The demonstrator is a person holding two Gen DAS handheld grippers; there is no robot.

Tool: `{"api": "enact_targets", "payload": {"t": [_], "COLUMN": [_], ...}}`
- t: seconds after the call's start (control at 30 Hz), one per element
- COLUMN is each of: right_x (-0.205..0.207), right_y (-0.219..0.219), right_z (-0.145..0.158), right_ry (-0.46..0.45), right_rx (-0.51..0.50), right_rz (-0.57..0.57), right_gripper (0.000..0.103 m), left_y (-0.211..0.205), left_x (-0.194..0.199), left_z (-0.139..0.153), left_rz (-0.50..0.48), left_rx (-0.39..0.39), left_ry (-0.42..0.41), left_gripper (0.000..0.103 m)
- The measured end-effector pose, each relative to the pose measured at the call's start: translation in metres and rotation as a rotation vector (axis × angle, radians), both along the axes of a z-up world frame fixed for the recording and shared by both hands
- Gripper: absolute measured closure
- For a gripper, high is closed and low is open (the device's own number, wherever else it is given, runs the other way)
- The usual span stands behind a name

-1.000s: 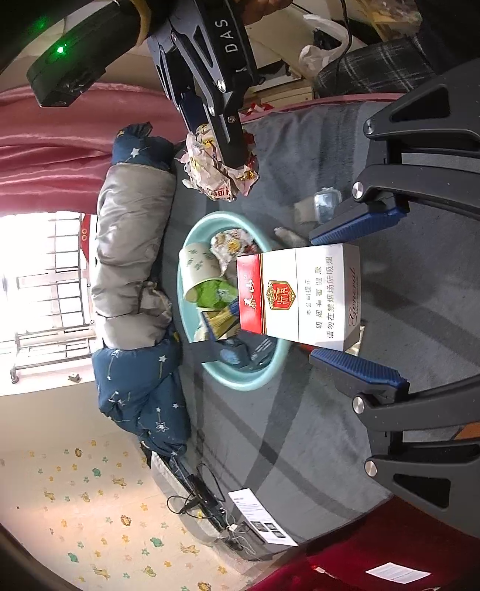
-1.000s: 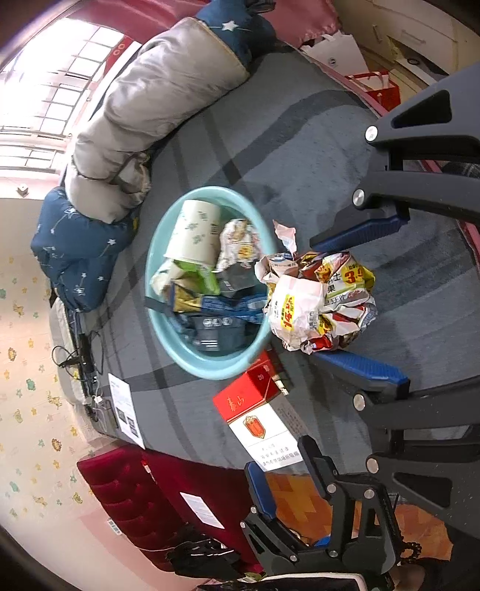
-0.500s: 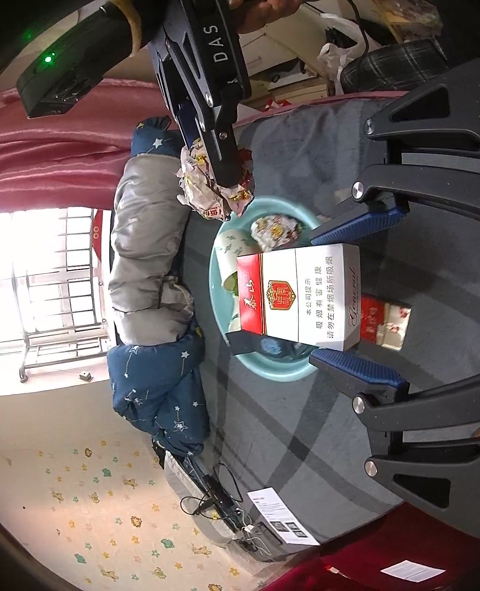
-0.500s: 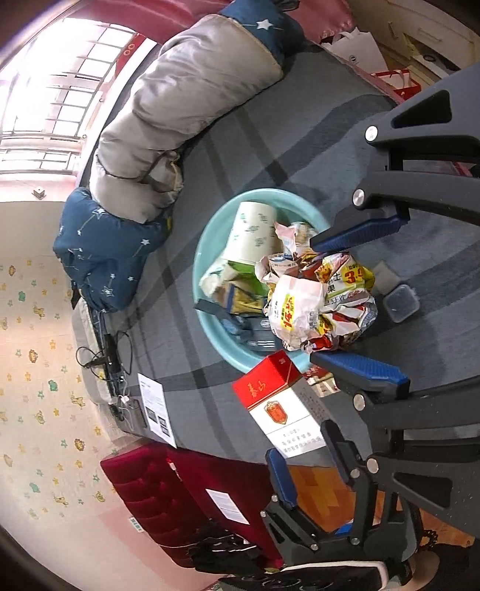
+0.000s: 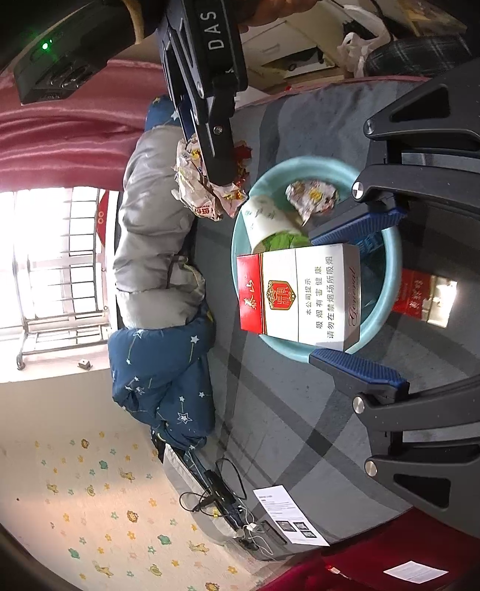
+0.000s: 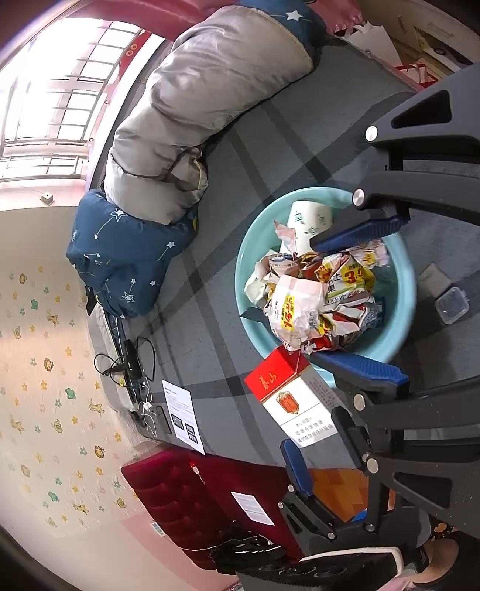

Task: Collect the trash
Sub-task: 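Carry the cigarette pack in left tool and wrapper in right tool over the basin, then open left tool to drop the cigarette pack while right tool drops the wrapper into the basin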

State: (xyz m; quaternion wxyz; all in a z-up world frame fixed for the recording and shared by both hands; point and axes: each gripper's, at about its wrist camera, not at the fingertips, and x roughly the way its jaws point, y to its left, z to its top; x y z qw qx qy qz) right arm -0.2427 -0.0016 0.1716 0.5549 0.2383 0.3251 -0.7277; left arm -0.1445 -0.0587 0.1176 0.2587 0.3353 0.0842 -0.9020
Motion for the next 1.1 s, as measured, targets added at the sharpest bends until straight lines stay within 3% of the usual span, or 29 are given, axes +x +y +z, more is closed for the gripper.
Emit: {"api": "enact_targets", "payload": {"t": [0.47, 1.1], "right_x": [-0.025, -0.05], "right_y": [-0.062, -0.097], "right_z": [-0.015, -0.047], "right_ry": [-0.051, -0.076], "right_rx": [0.017, 0.041], "right_rz": [-0.039, -0.079], "right_gripper": [0.045, 0.045], "left_y": [-0.048, -0.062], "left_x": [-0.026, -0.05], "left_z": [-0.018, -0.042], "left_rz": [0.048, 0.03], "left_rx": [0.068, 0.095], "left_ry": [0.045, 0.039], "left_gripper": [0.041, 0.041]}}
